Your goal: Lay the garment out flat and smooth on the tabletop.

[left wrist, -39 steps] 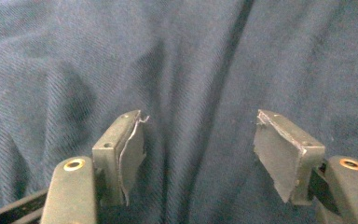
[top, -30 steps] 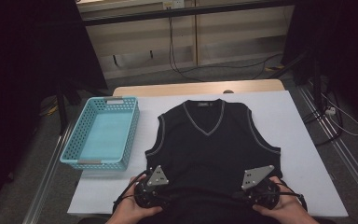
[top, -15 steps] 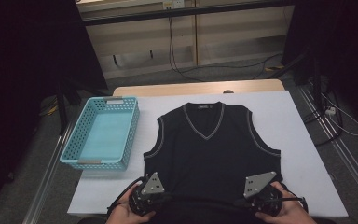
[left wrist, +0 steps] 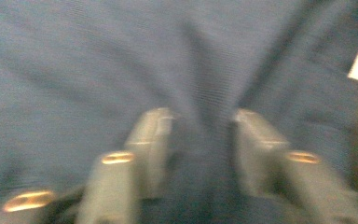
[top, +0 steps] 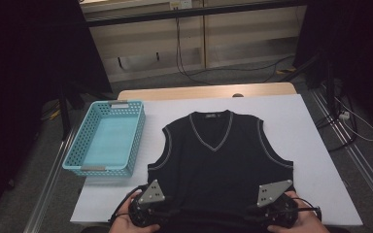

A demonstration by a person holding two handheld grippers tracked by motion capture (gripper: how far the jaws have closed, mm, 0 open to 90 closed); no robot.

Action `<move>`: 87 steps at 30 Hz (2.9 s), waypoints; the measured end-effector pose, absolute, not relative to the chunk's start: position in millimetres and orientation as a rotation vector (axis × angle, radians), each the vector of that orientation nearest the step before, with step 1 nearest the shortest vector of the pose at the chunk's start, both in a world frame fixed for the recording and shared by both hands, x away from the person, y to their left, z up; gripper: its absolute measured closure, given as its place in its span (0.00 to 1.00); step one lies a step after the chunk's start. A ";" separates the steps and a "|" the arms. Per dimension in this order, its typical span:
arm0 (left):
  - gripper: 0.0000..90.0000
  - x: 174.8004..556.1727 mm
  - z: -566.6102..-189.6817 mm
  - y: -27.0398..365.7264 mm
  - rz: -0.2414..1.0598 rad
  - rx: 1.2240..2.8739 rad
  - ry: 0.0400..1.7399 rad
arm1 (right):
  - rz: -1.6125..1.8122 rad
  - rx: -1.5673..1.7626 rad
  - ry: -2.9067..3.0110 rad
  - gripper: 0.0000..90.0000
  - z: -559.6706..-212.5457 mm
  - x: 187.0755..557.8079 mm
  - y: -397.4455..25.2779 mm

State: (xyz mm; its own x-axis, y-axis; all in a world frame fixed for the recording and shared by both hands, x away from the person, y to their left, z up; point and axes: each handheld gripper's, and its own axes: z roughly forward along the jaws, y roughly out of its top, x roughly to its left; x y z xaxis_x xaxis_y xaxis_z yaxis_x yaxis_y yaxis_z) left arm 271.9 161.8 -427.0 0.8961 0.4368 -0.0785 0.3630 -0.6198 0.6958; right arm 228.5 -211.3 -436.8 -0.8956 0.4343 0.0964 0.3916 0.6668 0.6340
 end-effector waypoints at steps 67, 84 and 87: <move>0.96 262.6 -429.1 174.7 0.086 2.374 0.642 | 0.902 0.738 2.776 0.99 -435.3 231.1 -229.0; 0.28 294.1 -419.6 175.5 0.239 2.252 0.743 | 1.110 0.940 2.538 0.55 -427.4 255.3 -255.4; 0.24 303.1 -419.4 174.4 0.267 2.202 0.753 | 1.100 0.954 2.505 0.50 -427.2 260.8 -256.9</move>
State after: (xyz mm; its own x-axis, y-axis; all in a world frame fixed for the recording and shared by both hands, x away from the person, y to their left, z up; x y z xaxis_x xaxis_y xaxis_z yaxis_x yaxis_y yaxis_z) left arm 303.1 174.4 -419.4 0.8025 0.5946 -0.0485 0.4311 -0.5217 0.7362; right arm 260.8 -256.9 -427.2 -0.7569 0.6525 0.0371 0.4689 0.5026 0.7263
